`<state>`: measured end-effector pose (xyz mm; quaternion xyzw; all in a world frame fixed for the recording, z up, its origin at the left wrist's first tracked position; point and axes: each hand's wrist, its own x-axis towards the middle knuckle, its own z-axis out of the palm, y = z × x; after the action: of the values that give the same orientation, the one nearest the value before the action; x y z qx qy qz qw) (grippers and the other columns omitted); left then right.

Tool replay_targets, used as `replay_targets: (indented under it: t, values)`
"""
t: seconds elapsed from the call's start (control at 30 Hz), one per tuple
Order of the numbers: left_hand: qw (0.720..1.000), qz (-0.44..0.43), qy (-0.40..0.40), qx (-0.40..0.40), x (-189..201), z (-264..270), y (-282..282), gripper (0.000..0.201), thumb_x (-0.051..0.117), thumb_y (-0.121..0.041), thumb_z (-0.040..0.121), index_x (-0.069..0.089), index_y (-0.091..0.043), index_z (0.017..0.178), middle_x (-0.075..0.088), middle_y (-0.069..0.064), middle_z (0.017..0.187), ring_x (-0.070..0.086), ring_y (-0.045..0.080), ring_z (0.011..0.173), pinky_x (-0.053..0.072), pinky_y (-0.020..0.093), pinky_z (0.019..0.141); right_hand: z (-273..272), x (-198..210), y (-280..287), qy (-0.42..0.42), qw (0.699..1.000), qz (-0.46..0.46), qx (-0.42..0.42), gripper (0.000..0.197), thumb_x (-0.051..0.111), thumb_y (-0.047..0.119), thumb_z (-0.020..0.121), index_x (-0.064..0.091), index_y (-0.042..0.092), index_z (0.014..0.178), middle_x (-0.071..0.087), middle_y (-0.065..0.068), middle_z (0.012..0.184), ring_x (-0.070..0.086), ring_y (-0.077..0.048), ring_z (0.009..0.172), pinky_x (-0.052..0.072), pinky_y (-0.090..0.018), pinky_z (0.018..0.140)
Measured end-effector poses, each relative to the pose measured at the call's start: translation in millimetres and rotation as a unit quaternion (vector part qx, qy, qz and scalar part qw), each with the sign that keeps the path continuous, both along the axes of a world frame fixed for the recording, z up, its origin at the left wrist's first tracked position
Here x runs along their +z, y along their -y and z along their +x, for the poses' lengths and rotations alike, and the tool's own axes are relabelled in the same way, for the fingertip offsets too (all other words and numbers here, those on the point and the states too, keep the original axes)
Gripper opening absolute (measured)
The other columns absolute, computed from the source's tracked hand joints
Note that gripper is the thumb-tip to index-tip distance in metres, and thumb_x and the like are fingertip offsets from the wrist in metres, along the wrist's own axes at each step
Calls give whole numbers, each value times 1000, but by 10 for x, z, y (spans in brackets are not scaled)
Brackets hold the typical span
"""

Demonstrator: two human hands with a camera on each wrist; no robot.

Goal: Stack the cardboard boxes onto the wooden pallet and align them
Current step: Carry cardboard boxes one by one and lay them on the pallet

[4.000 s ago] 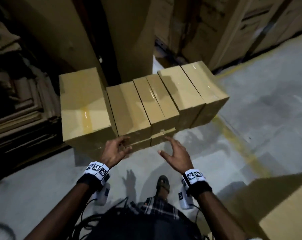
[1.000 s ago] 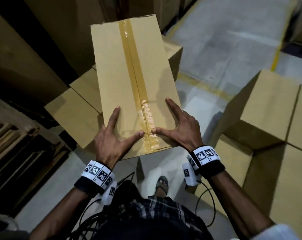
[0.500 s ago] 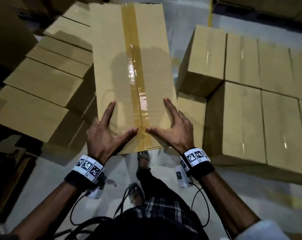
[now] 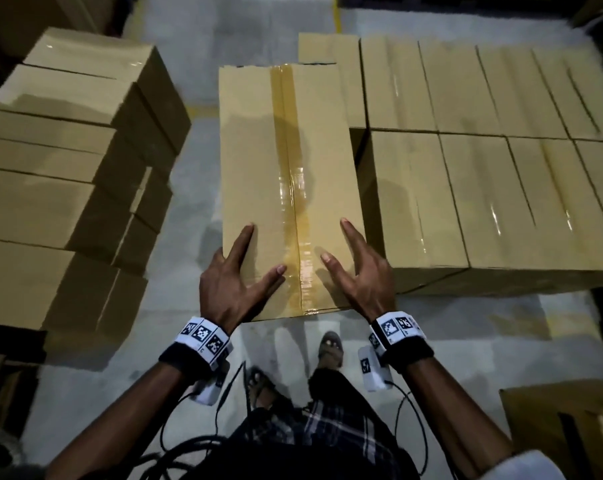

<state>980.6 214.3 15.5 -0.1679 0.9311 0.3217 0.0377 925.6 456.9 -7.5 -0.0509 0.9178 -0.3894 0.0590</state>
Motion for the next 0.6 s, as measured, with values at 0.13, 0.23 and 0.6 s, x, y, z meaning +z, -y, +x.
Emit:
replay_targets:
  t: [0.13,0.23,0.6]
  values:
    - [1000,11,8,-20,-207,-328,-364,92,45,-92,77,21,-55,158,60,18,129,62,41,115,51,46,97,-206,-245,-354,3,999,-10,-31,76,48,81,90,26,52,157,46,12,158,51,-17,139,51,-48,108]
    - [999,13,20,-28,-465,-586,-614,90,40,-91,78,24,-54,158,61,14,130,62,38,116,50,45,96,-393,-473,-626,23,999,-18,-41,79,48,83,89,28,50,158,45,15,158,50,-13,139,50,-45,107]
    - [997,15,51,-53,-1790,-1109,-1018,78,34,-87,85,22,-58,157,64,13,121,66,36,106,54,43,87,-849,-1661,-1110,81,995,-11,-52,86,47,89,82,27,52,157,45,14,158,49,-13,139,44,-31,107]
